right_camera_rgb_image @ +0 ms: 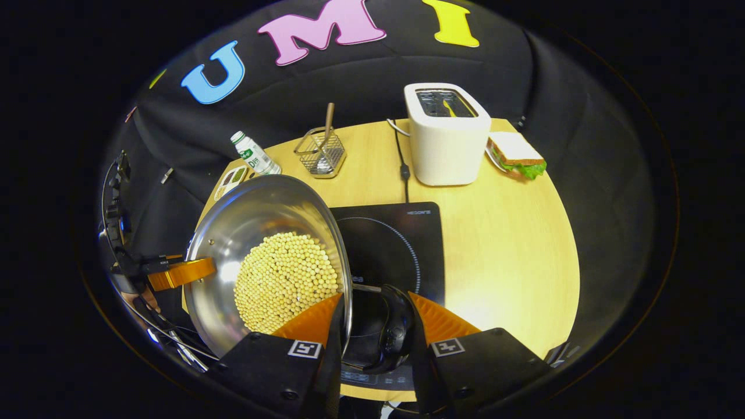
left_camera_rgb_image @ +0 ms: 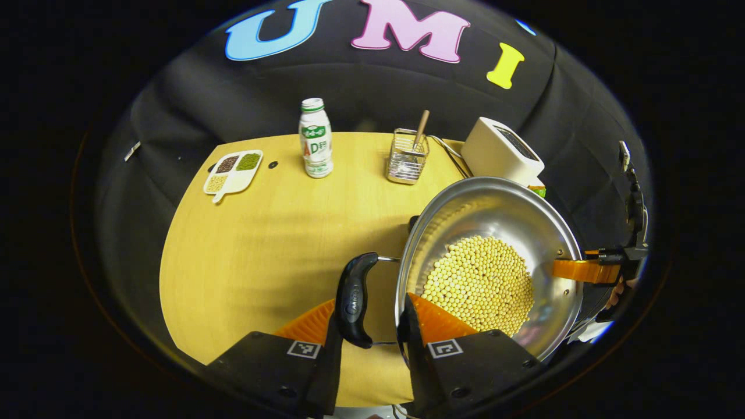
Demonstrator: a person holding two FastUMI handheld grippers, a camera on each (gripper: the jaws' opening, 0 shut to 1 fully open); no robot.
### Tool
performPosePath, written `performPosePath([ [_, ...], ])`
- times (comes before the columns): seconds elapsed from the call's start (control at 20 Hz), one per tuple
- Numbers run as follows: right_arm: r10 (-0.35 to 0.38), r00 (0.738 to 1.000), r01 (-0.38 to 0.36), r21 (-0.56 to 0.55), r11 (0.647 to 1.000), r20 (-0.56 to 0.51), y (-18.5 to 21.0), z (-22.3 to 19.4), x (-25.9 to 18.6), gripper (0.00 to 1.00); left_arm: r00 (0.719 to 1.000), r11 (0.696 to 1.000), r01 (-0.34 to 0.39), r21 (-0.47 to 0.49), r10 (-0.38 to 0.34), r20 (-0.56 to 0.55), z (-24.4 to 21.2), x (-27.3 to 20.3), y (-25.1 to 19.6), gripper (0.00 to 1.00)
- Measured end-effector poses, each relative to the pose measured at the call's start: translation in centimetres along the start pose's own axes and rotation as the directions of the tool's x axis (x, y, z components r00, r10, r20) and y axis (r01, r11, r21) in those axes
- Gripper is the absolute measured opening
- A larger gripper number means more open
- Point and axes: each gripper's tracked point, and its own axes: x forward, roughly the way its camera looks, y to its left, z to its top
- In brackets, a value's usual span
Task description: First push the handle of the pot to place it horizontally, then grasp the pot with both hands and set it on the induction cooktop.
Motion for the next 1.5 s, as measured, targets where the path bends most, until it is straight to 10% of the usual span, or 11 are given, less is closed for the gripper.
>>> performPosePath([
  [0.45,-0.011,1.0,0.01,0.026,1.0,0.012,-6.4,1.5,0.7,0.53,1.0,1.0,0.005,0.018,-0.005,0.013,1.6,3.4,-5.9,0.54],
  [1.5,0.001,1.0,-0.002,0.06,0.998,0.018,-7.6,1.8,5.1,0.54,1.0,1.0,0.001,-0.027,-0.001,0.006,0.5,8.0,-5.4,0.52],
])
